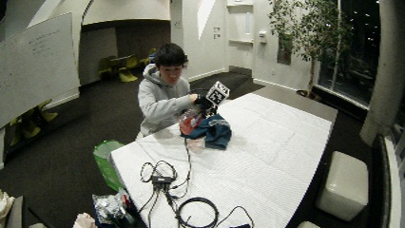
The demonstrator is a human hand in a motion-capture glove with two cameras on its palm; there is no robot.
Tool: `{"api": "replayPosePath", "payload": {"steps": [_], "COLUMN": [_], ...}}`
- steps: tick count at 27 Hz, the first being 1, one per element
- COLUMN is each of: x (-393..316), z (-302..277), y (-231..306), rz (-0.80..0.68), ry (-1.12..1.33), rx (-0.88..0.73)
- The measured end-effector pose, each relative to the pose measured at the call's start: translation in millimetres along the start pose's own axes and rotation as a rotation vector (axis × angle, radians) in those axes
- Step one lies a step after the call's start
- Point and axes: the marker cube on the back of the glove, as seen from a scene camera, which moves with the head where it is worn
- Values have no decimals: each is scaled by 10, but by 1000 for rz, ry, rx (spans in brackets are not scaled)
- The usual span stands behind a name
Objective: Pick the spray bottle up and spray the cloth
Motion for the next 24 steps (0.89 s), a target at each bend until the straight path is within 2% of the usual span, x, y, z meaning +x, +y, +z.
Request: {"api": "replayPosePath", "payload": {"steps": [12, 19, 24], "x": [76, -24, -192], "z": [301, 108, -209], "y": [-247, -119, 50], "rz": [4, -10, -58], "ry": [-11, -24, -46], "rx": [-90, -32, 87]}}
